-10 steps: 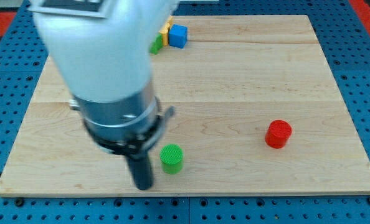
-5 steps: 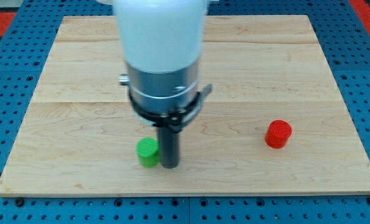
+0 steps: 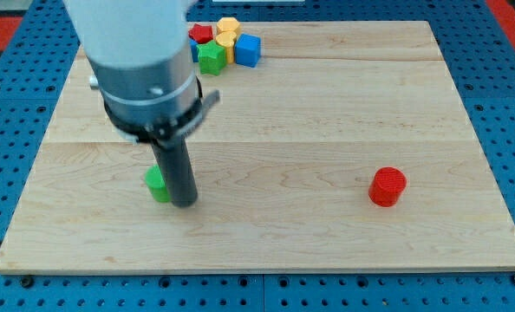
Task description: Move the green circle into the green star
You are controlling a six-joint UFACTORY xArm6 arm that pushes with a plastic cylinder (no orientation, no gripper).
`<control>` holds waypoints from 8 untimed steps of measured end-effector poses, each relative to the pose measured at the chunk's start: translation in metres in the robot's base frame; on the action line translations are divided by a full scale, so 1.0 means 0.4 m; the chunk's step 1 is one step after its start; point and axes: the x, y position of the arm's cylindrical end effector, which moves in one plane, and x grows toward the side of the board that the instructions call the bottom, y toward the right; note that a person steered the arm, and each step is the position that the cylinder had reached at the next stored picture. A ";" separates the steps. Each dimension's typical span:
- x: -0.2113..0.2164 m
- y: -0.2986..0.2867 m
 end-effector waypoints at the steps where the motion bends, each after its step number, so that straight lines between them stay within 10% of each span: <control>1: -0.008 -0.036; 5: -0.275 -0.096; 8: -0.259 0.028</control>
